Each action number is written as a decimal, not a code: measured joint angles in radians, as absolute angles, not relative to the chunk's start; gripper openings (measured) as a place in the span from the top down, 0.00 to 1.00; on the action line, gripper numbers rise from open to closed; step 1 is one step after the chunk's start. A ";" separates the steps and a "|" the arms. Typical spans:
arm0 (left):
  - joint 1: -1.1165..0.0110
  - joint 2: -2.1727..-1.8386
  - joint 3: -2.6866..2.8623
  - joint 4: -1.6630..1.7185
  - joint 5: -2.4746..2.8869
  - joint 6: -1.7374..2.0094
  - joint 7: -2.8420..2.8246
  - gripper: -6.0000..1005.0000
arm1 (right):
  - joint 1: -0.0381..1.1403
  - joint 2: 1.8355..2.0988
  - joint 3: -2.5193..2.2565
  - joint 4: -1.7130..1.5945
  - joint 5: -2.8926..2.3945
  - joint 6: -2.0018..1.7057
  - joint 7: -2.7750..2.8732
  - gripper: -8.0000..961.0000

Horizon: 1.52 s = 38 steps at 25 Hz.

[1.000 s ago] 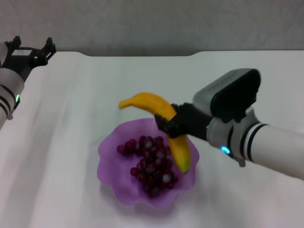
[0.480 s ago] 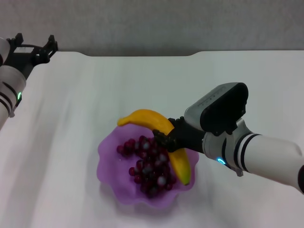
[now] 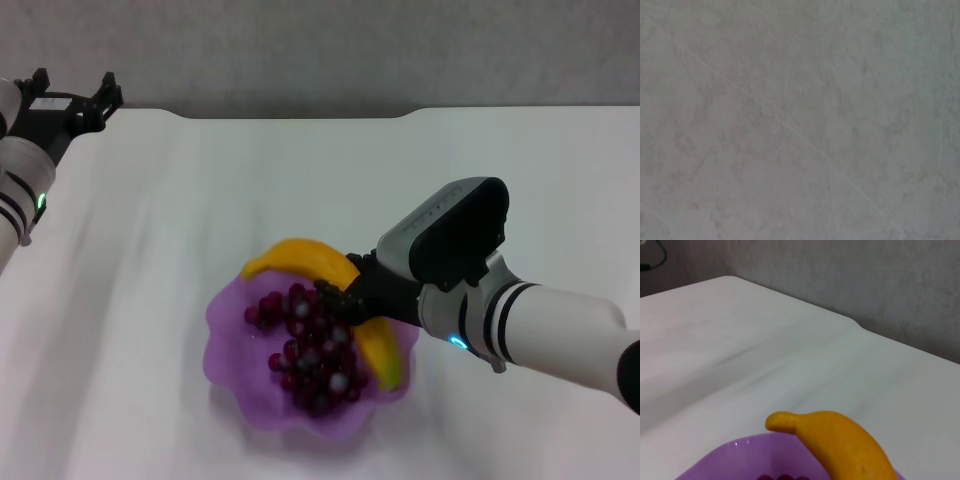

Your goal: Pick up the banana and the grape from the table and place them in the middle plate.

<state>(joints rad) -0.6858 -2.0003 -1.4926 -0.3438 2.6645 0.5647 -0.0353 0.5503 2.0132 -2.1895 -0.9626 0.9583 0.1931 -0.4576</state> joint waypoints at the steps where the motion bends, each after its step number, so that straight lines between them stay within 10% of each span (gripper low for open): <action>1: -0.686 -2.000 -1.493 -0.344 2.665 0.565 -0.035 0.11 | 0.552 2.013 -2.193 -0.962 0.958 0.197 -0.458 0.38; 10: -0.685 -2.000 -1.493 -0.346 2.665 0.569 -0.035 0.11 | 0.556 2.012 -2.198 -0.976 0.959 0.195 -0.458 0.37; 12: -0.682 -2.000 -1.493 -0.345 2.664 0.570 -0.035 0.11 | 0.553 2.011 -2.190 -0.992 0.957 0.189 -0.461 0.13; 18: -0.676 -1.998 -1.493 -0.341 2.664 0.567 -0.035 0.11 | 0.520 2.009 -2.153 -1.077 0.946 0.164 -0.507 0.06; 38: -0.658 -1.999 -1.493 -0.341 2.663 0.578 -0.023 0.11 | 0.289 2.010 -1.952 -0.955 0.957 -0.423 -0.568 0.06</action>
<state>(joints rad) -0.6580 -1.9993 -1.4926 -0.3405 2.6627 0.5778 -0.0230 0.2893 2.0096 -1.9518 -0.9547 0.9569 -0.4229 -0.5684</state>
